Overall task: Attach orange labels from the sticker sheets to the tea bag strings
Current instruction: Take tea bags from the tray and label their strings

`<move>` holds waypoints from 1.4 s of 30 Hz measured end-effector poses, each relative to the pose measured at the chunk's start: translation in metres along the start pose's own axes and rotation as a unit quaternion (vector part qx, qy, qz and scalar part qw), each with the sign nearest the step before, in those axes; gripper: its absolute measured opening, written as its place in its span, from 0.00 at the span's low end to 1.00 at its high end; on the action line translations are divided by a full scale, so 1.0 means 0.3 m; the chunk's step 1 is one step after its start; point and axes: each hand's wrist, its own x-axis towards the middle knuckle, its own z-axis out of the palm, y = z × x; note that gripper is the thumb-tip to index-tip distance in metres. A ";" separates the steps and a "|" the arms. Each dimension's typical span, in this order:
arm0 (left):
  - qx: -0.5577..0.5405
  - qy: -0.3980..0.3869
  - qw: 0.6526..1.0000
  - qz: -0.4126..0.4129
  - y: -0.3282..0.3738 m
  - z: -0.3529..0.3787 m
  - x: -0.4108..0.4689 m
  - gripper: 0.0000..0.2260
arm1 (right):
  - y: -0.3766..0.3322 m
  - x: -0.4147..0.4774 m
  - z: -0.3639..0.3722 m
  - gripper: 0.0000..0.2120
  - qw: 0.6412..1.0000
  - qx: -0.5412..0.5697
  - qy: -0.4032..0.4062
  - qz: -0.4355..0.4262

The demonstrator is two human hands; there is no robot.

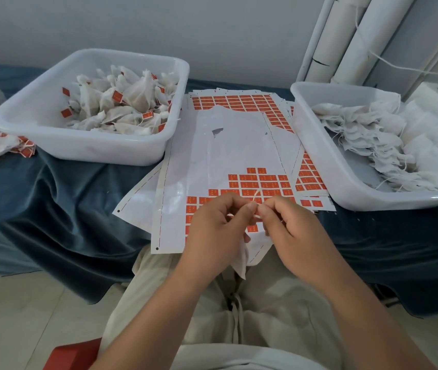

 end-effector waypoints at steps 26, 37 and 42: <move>0.116 0.296 0.942 0.111 0.345 -0.664 0.588 0.09 | 0.029 0.015 -0.043 0.18 0.999 -0.014 -0.024 0.026; 0.201 -0.014 0.977 0.066 -0.003 -0.121 0.081 0.17 | 0.054 0.026 -0.215 0.15 0.969 0.070 0.228 0.061; 0.174 -0.057 0.979 0.085 -0.047 -0.060 0.049 0.23 | 0.214 0.149 -0.484 0.11 0.946 -0.092 0.269 0.156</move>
